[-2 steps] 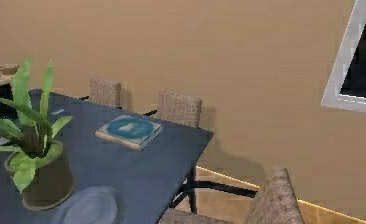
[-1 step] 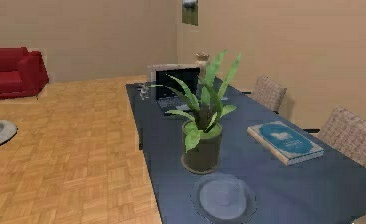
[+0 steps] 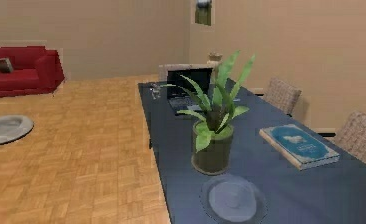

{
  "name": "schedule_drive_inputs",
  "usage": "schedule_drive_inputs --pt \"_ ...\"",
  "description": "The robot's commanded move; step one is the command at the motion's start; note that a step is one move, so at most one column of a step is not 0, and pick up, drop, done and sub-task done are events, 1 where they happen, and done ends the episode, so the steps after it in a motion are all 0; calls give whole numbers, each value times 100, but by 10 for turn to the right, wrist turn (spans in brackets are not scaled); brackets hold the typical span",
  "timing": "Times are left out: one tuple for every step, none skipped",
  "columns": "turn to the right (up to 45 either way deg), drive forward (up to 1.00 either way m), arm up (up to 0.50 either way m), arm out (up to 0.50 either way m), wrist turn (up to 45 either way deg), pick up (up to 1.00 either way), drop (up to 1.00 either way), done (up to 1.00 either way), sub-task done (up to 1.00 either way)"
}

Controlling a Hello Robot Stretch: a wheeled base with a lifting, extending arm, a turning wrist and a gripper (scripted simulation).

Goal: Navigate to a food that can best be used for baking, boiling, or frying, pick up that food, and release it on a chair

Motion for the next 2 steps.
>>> schedule_drive_inputs --pt "0 10 0 0 0 0 0 0 0" --pt "450 0 0 0 0 0 0 0 0"
